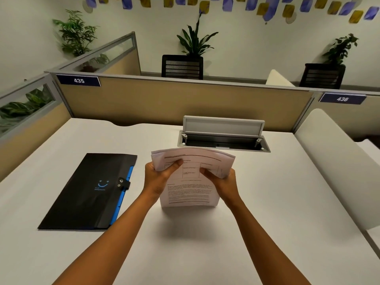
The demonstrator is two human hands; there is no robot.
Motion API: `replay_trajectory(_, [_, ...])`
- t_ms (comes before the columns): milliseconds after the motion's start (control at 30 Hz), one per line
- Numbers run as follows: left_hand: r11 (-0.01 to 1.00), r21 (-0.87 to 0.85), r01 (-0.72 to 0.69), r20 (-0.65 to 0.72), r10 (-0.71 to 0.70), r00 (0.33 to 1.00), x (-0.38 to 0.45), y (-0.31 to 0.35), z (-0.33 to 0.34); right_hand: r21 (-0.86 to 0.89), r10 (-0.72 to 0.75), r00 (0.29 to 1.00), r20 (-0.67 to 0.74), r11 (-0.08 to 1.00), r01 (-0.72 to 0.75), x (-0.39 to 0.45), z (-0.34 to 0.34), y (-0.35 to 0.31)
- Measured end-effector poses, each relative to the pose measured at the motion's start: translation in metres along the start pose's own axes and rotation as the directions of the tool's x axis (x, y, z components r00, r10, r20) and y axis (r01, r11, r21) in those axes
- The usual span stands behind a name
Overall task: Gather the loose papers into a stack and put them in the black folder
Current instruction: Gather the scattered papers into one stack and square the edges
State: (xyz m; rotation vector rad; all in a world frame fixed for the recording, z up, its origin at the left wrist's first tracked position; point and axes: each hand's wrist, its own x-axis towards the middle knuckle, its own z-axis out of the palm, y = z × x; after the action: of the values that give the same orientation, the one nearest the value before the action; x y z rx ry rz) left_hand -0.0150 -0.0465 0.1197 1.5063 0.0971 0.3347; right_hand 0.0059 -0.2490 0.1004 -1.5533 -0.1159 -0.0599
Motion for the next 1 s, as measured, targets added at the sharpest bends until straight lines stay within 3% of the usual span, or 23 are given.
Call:
replay_trajectory(133, [1.000, -0.008, -0.018, -0.014, 0.018, 1.000, 0.004, 0.001, -0.004, 0.006, 0.007, 0.999, 0.032, 1.000, -0.007, 0.001, -0.003, -0.001])
replay_trajectory(333, [0.993, -0.008, 0.118, -0.036, -0.118, 0.992, -0.011, -0.024, -0.001, -0.057, 0.078, 0.996, 0.051, 0.996, -0.075, -0.009, -0.003, 0.022])
replay_trajectory(533, [0.996, -0.011, 0.085, -0.025, -0.085, 0.996, -0.002, -0.025, -0.004, -0.042, 0.052, 0.998, 0.044, 0.998, -0.050, -0.003, -0.005, 0.023])
replay_trajectory(1000, [0.983, 0.062, 0.175, -0.026, -0.174, 0.984, -0.009, -0.049, 0.000, -0.068, 0.107, 0.992, 0.070, 0.992, -0.102, -0.002, -0.005, 0.048])
